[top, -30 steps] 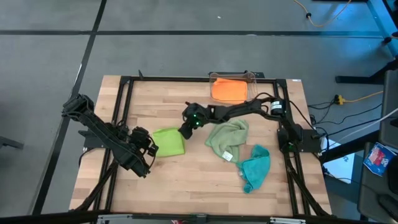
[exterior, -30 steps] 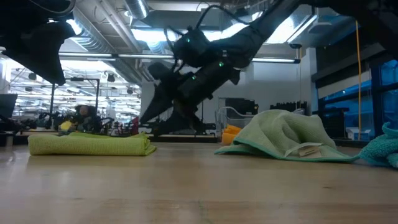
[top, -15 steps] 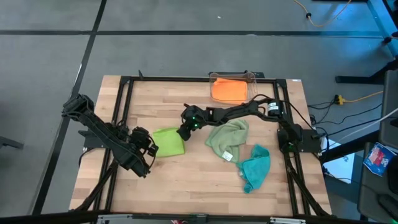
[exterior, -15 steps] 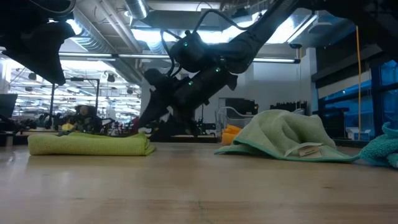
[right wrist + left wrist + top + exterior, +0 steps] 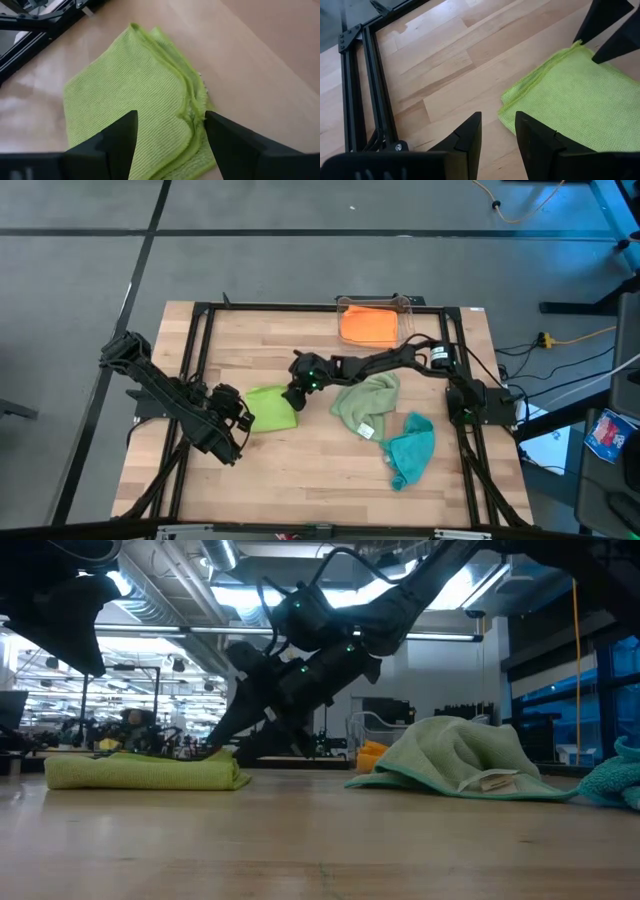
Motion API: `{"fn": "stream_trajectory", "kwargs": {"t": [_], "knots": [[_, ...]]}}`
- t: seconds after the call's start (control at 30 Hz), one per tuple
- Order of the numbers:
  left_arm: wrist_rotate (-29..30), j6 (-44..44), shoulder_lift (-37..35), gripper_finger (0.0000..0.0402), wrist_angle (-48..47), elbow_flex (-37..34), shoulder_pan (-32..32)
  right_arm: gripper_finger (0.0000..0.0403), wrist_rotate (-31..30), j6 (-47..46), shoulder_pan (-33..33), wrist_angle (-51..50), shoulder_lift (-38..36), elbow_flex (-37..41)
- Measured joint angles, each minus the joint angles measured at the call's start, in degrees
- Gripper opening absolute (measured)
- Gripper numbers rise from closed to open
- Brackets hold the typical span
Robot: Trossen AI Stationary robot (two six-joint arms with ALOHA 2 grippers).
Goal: Fold microfiber towels
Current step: Fold the light green microfiber towel
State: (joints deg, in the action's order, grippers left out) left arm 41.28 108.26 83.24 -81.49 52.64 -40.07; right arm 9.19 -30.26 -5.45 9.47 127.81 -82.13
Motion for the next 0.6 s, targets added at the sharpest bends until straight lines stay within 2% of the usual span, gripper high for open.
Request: {"fn": "stream_trajectory", "kwargs": {"t": [0.23,0.33,0.6], "knots": [[0.0,0.03,-0.01,0.0111,0.01,0.0,0.0,0.0198,-0.15,0.57,0.48,0.04,0.0,0.0],[-0.02,0.05,0.01,0.0111,0.04,0.0,0.0,0.0186,-2.1,0.84,0.48,-0.27,0.0,0.0],[-0.02,0.1,-0.02,0.0111,0.06,0.0,0.0,0.0182,-6.1,3.5,0.46,-0.13,0.0,0.0]]}}
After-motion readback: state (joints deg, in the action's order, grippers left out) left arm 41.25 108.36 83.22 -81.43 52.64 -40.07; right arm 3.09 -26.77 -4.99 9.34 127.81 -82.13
